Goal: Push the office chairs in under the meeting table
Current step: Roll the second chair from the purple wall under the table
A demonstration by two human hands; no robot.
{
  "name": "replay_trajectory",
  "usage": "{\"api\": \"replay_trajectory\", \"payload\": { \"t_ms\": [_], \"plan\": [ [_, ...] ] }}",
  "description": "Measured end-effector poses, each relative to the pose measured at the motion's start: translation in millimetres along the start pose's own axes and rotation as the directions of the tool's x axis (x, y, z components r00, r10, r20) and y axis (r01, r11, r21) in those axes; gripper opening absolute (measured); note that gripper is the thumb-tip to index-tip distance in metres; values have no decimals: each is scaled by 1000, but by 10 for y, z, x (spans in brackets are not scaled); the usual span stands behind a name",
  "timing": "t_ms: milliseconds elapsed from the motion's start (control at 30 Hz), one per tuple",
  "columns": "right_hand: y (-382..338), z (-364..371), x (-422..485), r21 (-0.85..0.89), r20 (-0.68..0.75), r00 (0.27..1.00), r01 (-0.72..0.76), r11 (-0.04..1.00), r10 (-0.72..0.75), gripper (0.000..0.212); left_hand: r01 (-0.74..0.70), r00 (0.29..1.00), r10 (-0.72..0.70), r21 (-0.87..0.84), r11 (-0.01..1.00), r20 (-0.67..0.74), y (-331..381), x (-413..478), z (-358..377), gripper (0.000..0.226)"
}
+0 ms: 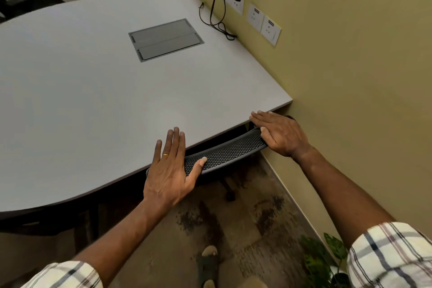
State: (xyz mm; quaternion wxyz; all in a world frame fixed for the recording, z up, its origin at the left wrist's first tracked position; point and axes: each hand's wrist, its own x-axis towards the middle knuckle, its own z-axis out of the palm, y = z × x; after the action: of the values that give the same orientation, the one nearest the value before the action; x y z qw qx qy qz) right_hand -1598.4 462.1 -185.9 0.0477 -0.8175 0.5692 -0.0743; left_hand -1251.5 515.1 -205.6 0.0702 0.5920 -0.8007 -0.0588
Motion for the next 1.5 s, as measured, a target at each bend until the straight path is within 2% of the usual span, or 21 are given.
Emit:
{"api": "replay_trajectory", "payload": {
  "t_ms": [267,433,600,867,1000,1167,1267,1500],
  "plan": [
    [455,-3,353,27,-17,995,103,994,-103,59,69,997,-69,-4,998,28,224,327,93,97],
    [627,57,352,54,-96,983,164,985,-158,54,107,993,-108,36,994,39,319,377,65,98],
    [677,141,386,92,-143,979,157,983,-143,52,127,989,-130,46,991,74,317,402,22,99],
    [695,147,454,67,-125,980,164,984,-155,55,170,983,-177,110,979,58,354,380,-54,95],
    [671,143,444,43,-129,981,155,987,-148,58,245,967,-251,112,963,39,470,347,-130,88],
    [502,167,332,9,-116,987,115,993,-114,62,327,945,-326,29,945,-28,738,89,-173,78],
    [209,172,221,-36,-110,979,168,985,-171,62,380,923,-377,23,925,-71,772,-282,-133,79],
    [-770,195,-106,2,-126,955,271,963,-269,65,553,826,-542,41,832,-154,440,-1386,-246,87]
  ]
}}
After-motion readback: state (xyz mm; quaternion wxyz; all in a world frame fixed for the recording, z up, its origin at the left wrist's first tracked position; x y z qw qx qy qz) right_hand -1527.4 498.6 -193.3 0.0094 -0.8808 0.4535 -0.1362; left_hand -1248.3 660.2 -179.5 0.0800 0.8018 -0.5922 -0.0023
